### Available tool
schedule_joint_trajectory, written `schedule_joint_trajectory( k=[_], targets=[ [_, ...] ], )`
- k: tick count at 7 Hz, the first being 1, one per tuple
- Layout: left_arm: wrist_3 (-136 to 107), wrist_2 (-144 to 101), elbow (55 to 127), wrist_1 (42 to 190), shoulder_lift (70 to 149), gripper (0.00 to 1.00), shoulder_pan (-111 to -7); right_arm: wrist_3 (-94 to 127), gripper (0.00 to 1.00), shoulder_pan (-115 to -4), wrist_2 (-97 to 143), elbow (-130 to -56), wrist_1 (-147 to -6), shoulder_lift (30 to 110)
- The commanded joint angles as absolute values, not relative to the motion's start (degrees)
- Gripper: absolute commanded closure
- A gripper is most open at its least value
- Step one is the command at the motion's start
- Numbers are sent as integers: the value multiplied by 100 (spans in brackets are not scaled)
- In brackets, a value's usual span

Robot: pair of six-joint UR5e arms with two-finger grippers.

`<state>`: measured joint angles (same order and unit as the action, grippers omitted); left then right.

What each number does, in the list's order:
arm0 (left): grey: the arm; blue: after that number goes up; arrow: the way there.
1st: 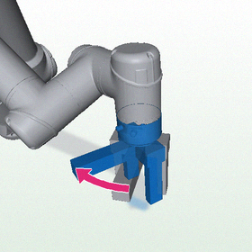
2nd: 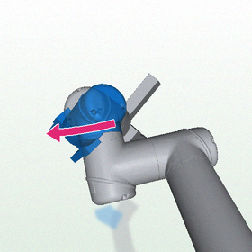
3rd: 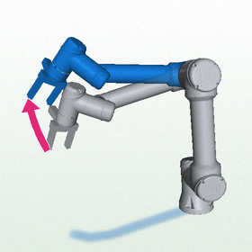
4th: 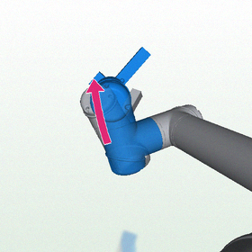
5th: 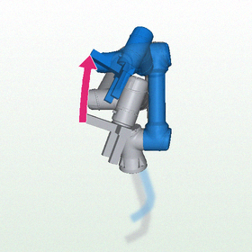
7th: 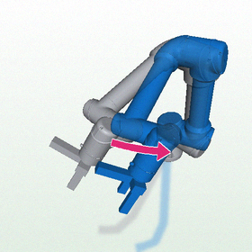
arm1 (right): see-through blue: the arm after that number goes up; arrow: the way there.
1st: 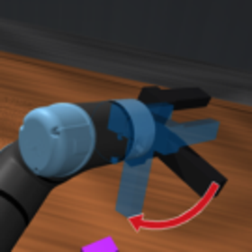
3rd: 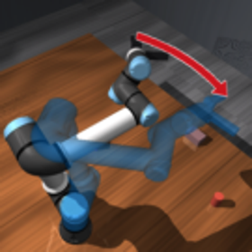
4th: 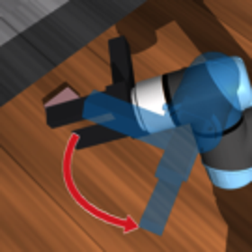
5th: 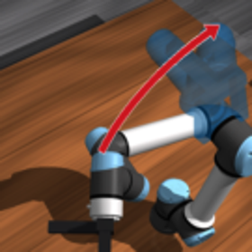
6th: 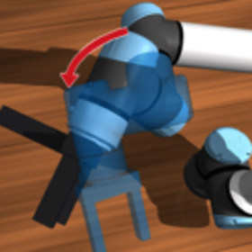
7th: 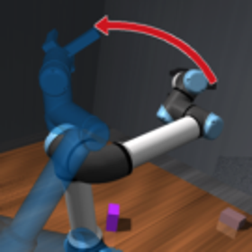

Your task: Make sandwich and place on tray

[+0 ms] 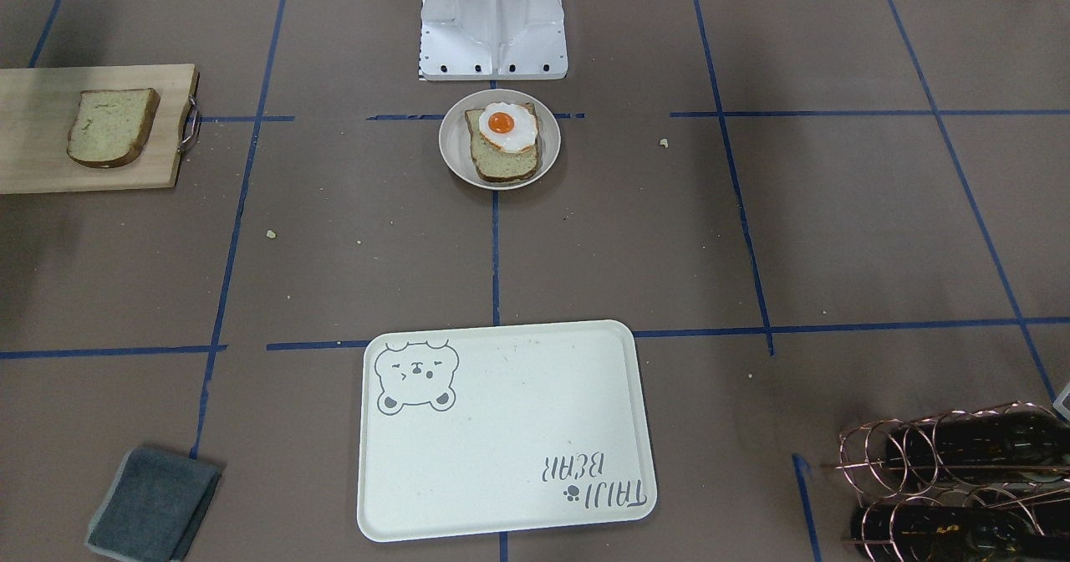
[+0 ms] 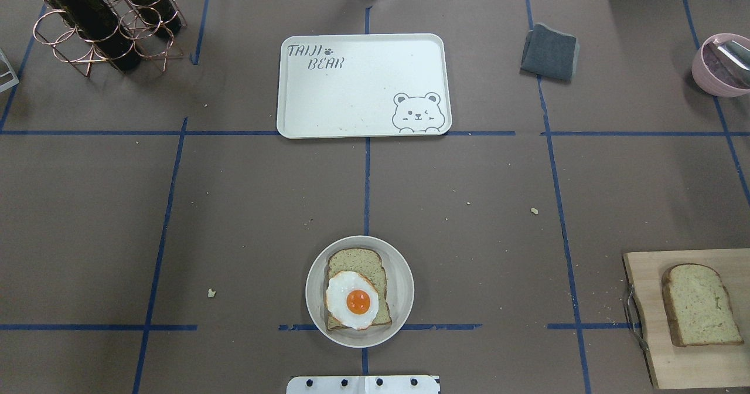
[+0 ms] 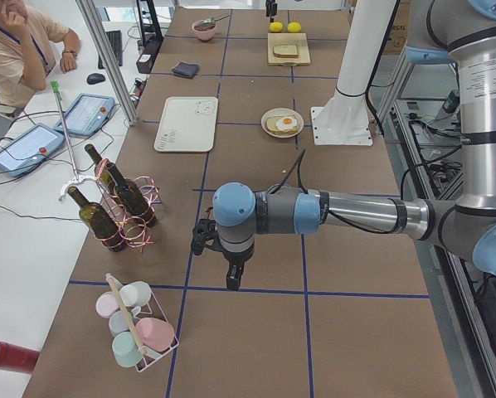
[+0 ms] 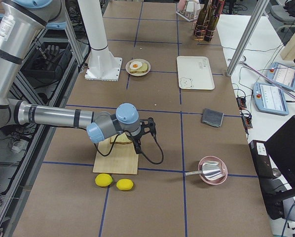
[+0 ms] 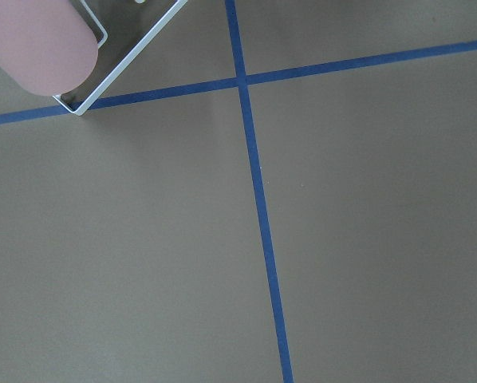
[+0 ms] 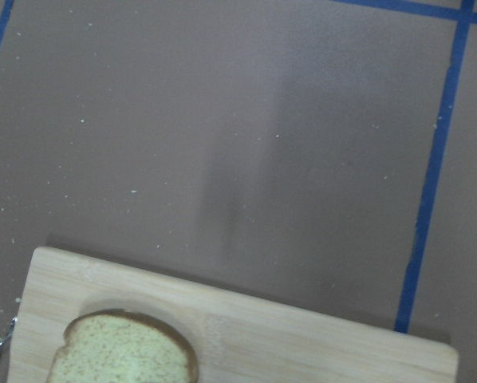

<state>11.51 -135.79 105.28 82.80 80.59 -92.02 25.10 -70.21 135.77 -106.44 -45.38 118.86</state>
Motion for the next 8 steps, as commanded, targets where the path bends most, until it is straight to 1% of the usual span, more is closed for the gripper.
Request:
schedule_joint_trajectory(
  k=[1,2,3,4,5,8],
  targets=[
    [1151,-13579,10521,8271,8051,0,-9202,4667,7,-6069,13274,-9638,-1709,12085],
    [1151,-13579,10521,8271,8051,0,-9202,5389,11,-5473,12767,-9589,-1279,12094],
    [1151,-13579,10521,8271,8042,0,-9202,5579,15,-4953,12257,-9589,-1214,12094],
    [1151,-13579,10512,8271,8042,0,-9202,5859,21,-4531,11904,-9580,-1213,12094],
    [1151,-13579,10512,8262,8033,0,-9202,5906,23,-4257,11657,-9571,-1213,12129],
    [1151,-13579,10521,8262,8033,0,-9202,5906,30,-4009,11593,-9571,-1195,12164]
  ],
)
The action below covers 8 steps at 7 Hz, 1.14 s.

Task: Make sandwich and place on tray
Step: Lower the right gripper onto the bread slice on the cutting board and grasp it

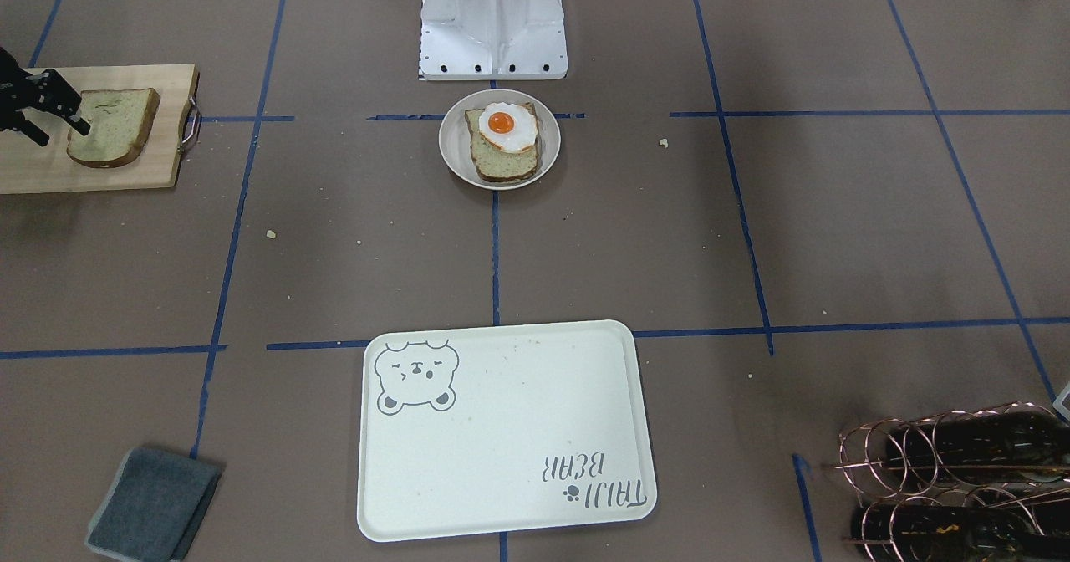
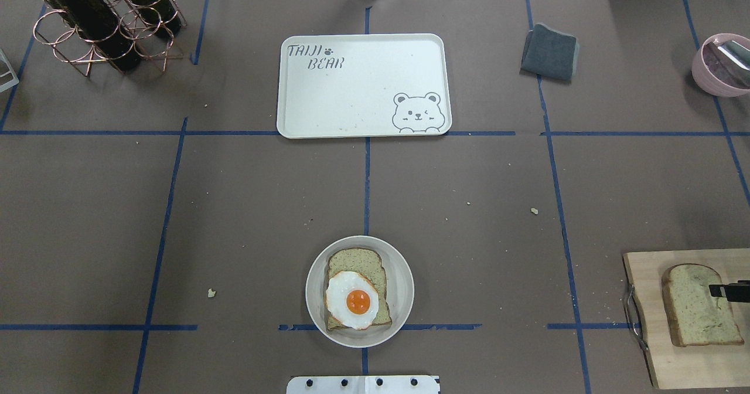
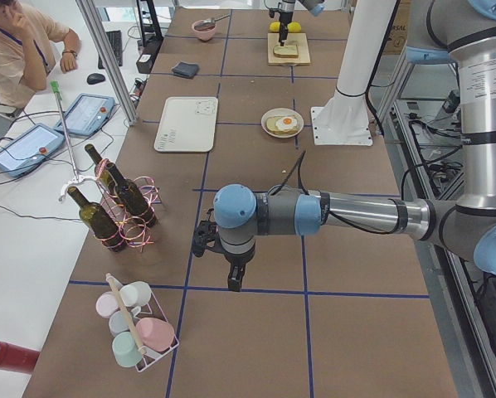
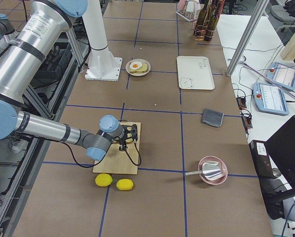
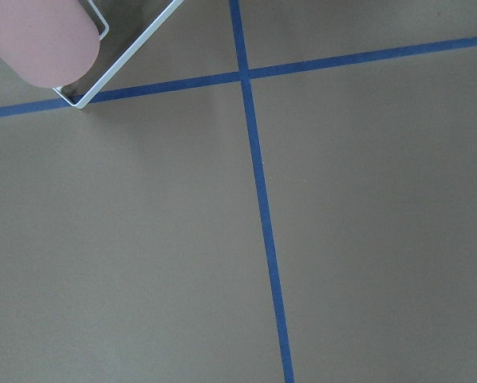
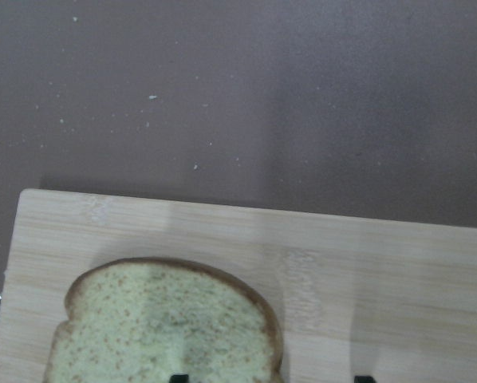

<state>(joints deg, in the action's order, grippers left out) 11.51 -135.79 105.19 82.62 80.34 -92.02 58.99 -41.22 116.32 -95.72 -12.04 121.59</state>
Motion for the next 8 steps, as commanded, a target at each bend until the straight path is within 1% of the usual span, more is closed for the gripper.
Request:
schedule_joint_trajectory(
  k=[1,2,3,5,8],
  targets=[
    [1151,-13570,10521,8270,8033,0,-9202,5906,37,-3947,11584,-9571,-1091,12164],
    [1151,-13579,10521,8271,8033,0,-9202,5906,70,-3929,11593,-9571,-1046,12181],
    [1151,-13579,10521,8271,8042,0,-9202,5898,100,-3929,11593,-9571,-959,12182],
    [1151,-13570,10521,8279,8042,0,-9202,5880,100,-3929,11610,-9571,-573,12313],
    [1151,-13570,10521,8279,8042,0,-9202,5818,100,-3955,11820,-9650,-527,12279]
  ],
)
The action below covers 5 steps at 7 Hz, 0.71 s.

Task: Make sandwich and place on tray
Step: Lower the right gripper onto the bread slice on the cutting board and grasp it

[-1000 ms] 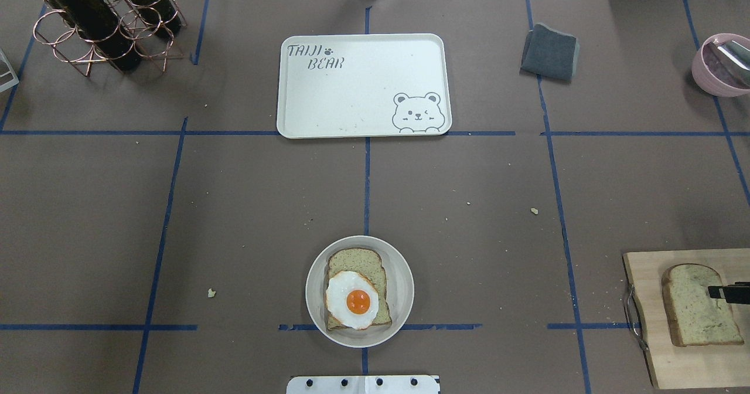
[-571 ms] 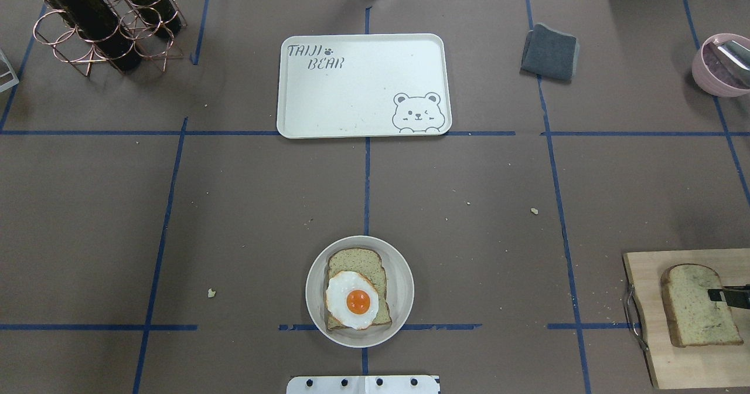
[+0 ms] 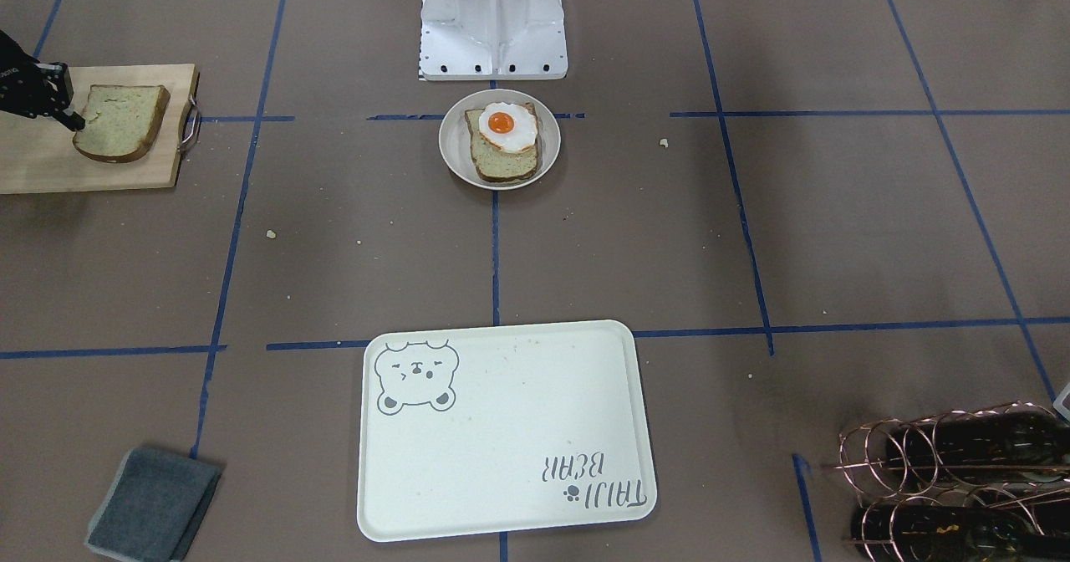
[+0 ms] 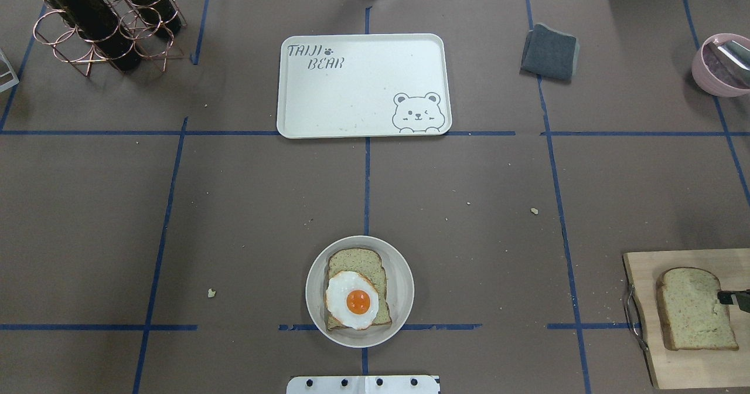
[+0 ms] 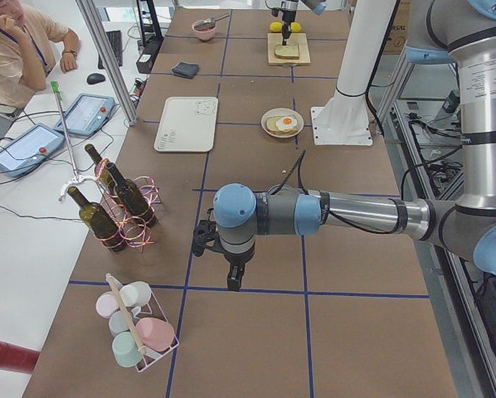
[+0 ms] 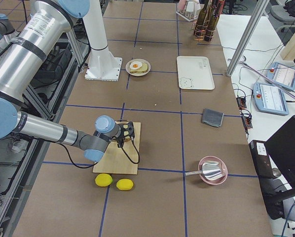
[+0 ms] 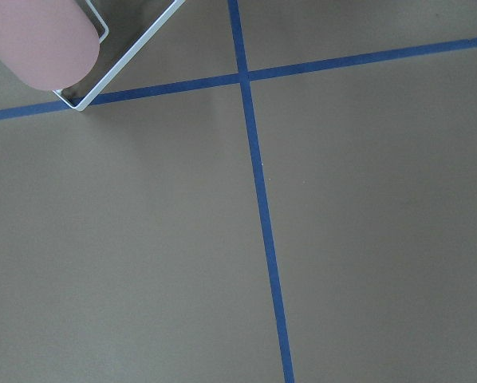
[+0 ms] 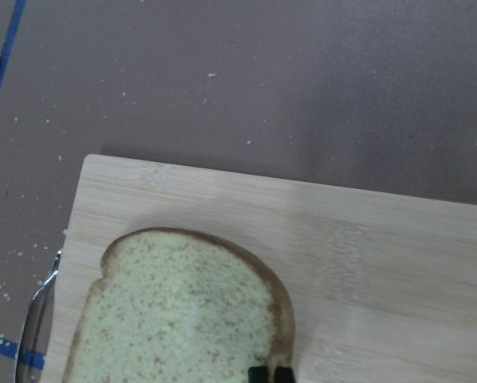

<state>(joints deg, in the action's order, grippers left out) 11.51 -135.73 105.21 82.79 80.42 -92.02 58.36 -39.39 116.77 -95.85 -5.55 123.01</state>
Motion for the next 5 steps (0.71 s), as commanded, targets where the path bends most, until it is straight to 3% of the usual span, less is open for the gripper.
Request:
schedule_joint_trajectory(
  k=[1,4,5],
  targets=[
    [1151,-13570,10521,8279,8033,0,-9202,5862,100,-3981,12082,-9894,-510,12244],
    [1151,-13570,10521,8279,8033,0,-9202,5959,100,-4990,13663,-10318,-650,11718],
    [1151,-13570,10503,8271,8033,0,-9202,6525,100,-4992,13728,-10484,-1172,11046]
  ],
)
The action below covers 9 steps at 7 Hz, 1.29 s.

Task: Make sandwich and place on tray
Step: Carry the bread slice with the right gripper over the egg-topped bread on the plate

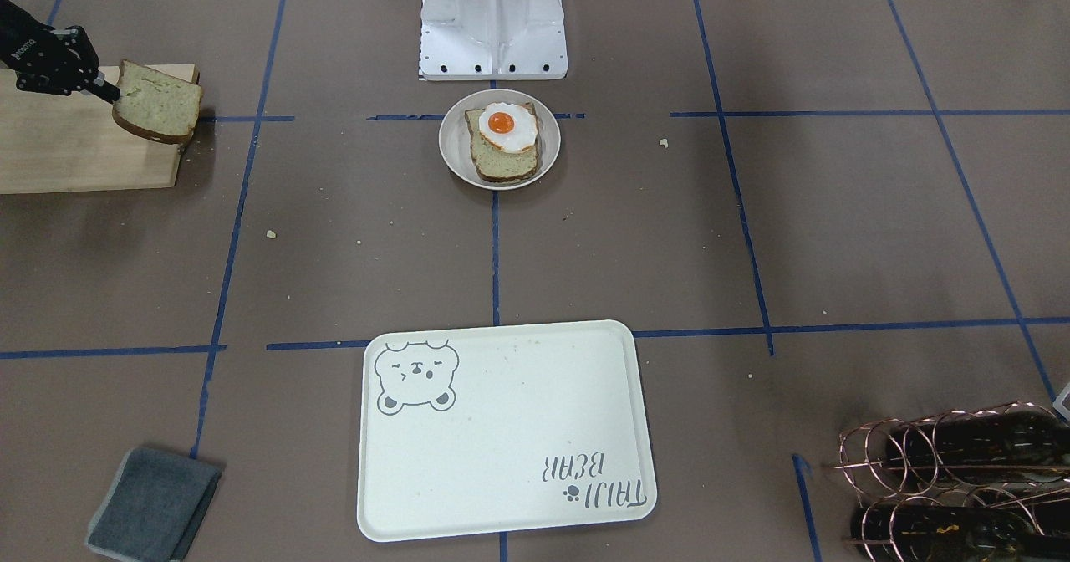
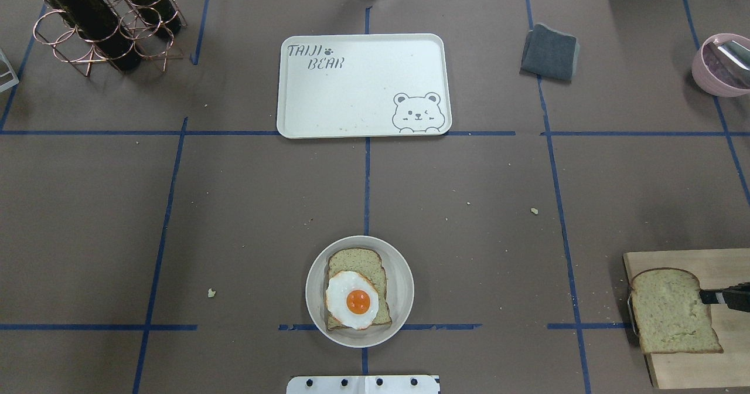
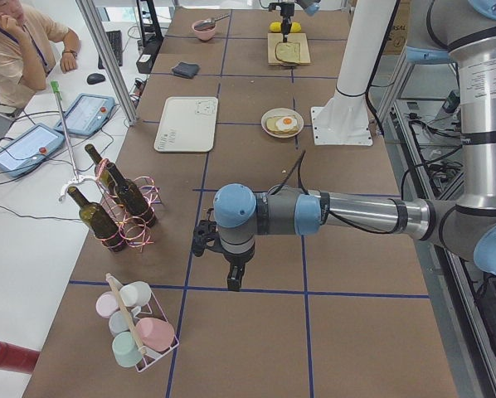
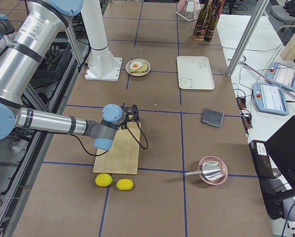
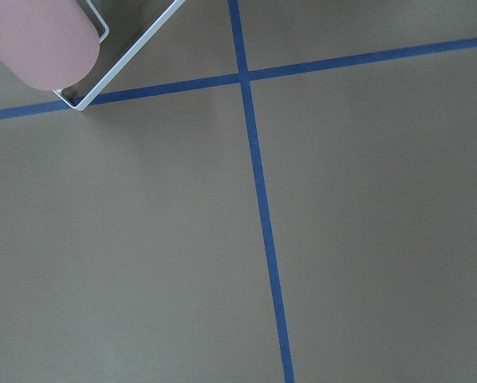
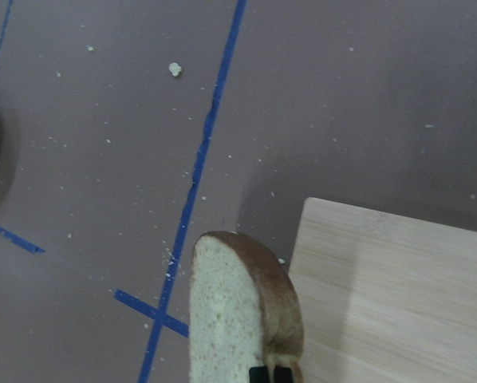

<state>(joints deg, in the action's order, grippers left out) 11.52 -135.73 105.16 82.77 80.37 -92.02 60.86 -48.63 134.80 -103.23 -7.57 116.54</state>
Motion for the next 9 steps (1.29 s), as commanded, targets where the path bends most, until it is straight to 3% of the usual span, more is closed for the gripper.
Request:
schedule_joint_trajectory(
  k=[1,3,6,9],
  targets=[
    [1151,-13579,10503,8271,8042,0,-9202,6774,100,-4818,13694,-10503,-1595,10326],
    [1151,-13579,10485,8279,8033,0,-9202,7151,100,-4511,13528,-10512,-2272,9095],
    [1143,-13570,10459,8279,8033,0,-9202,7707,100,-3046,11845,-10521,-3660,7231],
    [1143,-13570,10441,8279,8033,0,-9202,7734,100,-2015,10752,-10468,-3867,7005]
  ],
)
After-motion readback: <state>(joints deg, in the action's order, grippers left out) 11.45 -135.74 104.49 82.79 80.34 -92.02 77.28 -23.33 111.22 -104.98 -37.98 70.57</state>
